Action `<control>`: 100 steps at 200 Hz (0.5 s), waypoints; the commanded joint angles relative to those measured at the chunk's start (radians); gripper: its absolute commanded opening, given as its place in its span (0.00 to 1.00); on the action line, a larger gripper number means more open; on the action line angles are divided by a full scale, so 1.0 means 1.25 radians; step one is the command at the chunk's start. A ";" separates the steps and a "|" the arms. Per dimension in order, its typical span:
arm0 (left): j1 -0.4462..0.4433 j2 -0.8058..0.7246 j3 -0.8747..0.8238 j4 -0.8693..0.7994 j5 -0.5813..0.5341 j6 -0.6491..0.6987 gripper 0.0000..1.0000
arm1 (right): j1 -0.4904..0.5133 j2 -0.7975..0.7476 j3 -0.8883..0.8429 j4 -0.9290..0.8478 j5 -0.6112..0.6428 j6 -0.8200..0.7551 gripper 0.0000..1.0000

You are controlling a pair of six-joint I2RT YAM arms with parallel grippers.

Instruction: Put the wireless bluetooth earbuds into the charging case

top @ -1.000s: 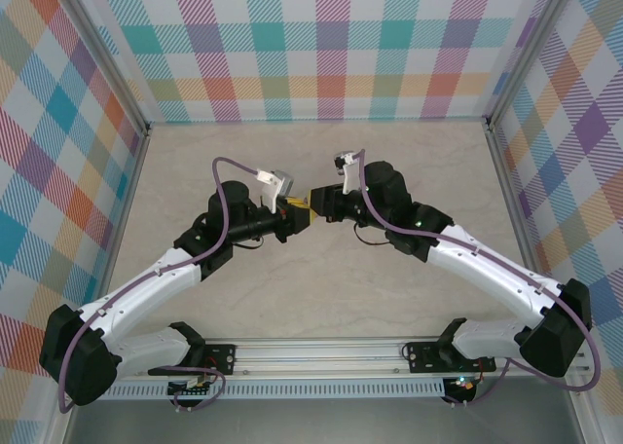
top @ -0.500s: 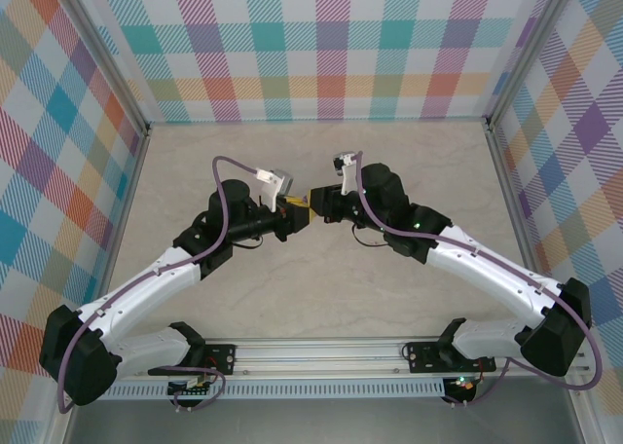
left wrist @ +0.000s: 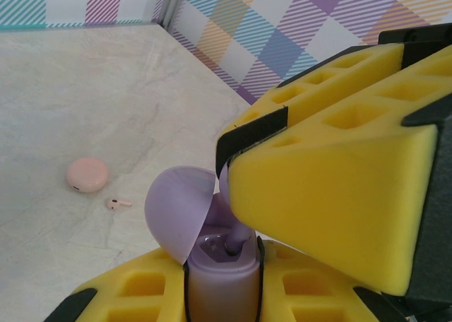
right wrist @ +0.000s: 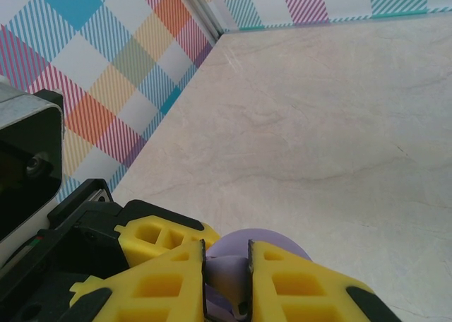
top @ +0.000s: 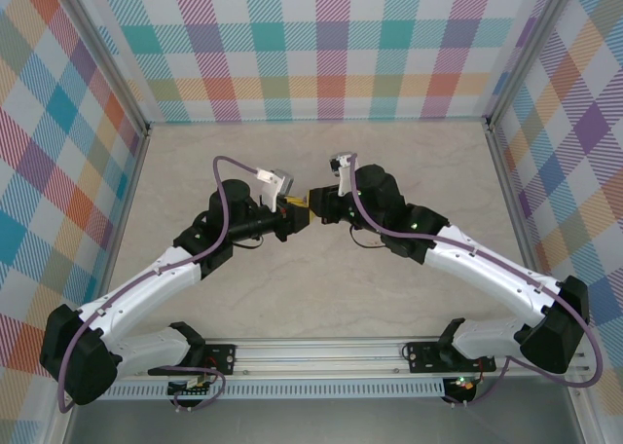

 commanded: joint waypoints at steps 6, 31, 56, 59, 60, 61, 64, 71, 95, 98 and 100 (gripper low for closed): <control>-0.006 -0.005 0.050 0.047 -0.021 -0.021 0.12 | 0.015 0.012 0.009 -0.041 -0.040 -0.012 0.17; -0.006 -0.009 0.048 0.050 -0.026 -0.025 0.12 | 0.015 0.009 0.007 -0.048 -0.039 -0.011 0.18; -0.006 -0.018 0.034 0.068 -0.008 -0.019 0.12 | 0.013 0.004 0.009 -0.059 -0.024 0.004 0.17; -0.006 -0.019 0.034 0.067 -0.007 -0.017 0.12 | 0.013 0.002 0.008 -0.058 -0.022 0.005 0.17; -0.006 -0.019 0.033 0.067 -0.006 -0.017 0.12 | 0.013 0.002 0.008 -0.058 -0.023 0.005 0.17; -0.005 -0.020 0.032 0.068 -0.006 -0.016 0.12 | 0.013 0.001 0.008 -0.057 -0.023 0.005 0.17; -0.006 -0.022 0.030 0.068 -0.006 -0.014 0.12 | 0.013 0.000 0.008 -0.058 -0.021 0.005 0.17; -0.006 -0.025 0.026 0.066 -0.008 -0.012 0.12 | 0.013 -0.004 0.008 -0.057 -0.019 0.007 0.17; -0.006 -0.031 0.015 0.066 -0.003 -0.004 0.12 | 0.013 -0.020 0.007 -0.049 -0.011 0.008 0.17; -0.006 -0.031 0.014 0.066 -0.001 -0.004 0.12 | 0.013 -0.022 0.007 -0.048 -0.009 0.007 0.17; -0.005 -0.031 0.013 0.066 0.000 -0.004 0.12 | 0.013 -0.023 0.006 -0.047 -0.009 0.007 0.17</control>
